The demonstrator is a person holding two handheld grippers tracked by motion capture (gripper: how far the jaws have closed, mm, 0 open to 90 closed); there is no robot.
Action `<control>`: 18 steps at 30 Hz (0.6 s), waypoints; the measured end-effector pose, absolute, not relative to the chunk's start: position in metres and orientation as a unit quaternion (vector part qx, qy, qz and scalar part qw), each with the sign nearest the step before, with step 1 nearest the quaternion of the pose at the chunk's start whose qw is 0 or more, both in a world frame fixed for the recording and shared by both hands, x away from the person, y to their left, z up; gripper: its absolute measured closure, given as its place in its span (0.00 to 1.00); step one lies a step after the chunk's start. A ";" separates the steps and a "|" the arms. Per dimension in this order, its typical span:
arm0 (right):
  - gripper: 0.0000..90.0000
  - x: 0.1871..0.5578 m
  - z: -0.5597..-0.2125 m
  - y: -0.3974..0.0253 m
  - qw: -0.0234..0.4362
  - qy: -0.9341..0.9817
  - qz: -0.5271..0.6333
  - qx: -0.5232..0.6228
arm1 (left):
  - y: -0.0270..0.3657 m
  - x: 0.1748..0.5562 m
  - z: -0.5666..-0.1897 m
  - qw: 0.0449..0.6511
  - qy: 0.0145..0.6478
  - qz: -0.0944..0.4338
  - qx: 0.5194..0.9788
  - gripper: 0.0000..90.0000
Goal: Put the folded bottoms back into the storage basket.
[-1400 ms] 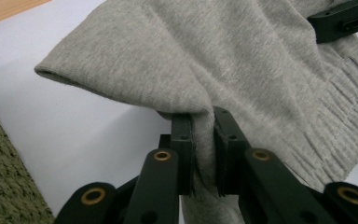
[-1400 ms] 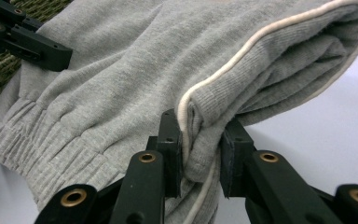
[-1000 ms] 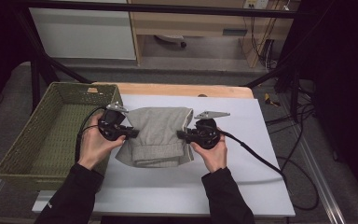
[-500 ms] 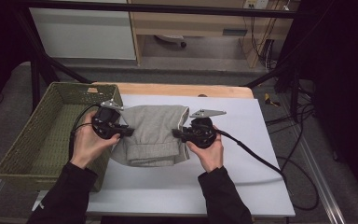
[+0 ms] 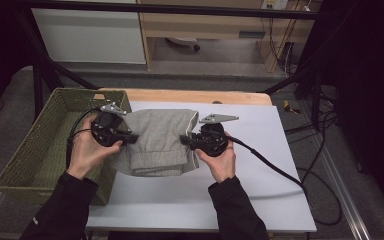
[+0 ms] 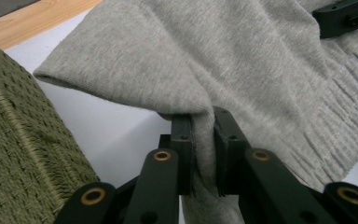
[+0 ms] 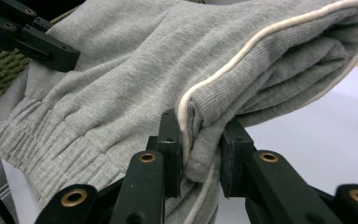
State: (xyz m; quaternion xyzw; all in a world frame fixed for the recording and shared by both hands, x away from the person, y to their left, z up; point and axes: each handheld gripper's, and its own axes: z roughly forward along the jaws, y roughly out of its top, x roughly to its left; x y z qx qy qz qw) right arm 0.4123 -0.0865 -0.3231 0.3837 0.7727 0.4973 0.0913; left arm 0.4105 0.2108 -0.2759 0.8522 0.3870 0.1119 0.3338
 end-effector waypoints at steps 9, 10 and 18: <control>0.82 0.411 -0.317 -0.079 0.097 0.774 0.501 0.376 | 0.219 0.409 -0.270 0.337 0.391 0.114 0.849 0.89; 0.82 0.411 -0.316 -0.078 0.096 0.774 0.502 0.375 | 0.220 0.409 -0.269 0.337 0.391 0.114 0.849 0.89; 0.82 0.411 -0.311 -0.071 0.095 0.773 0.507 0.370 | 0.227 0.406 -0.262 0.335 0.393 0.119 0.848 0.89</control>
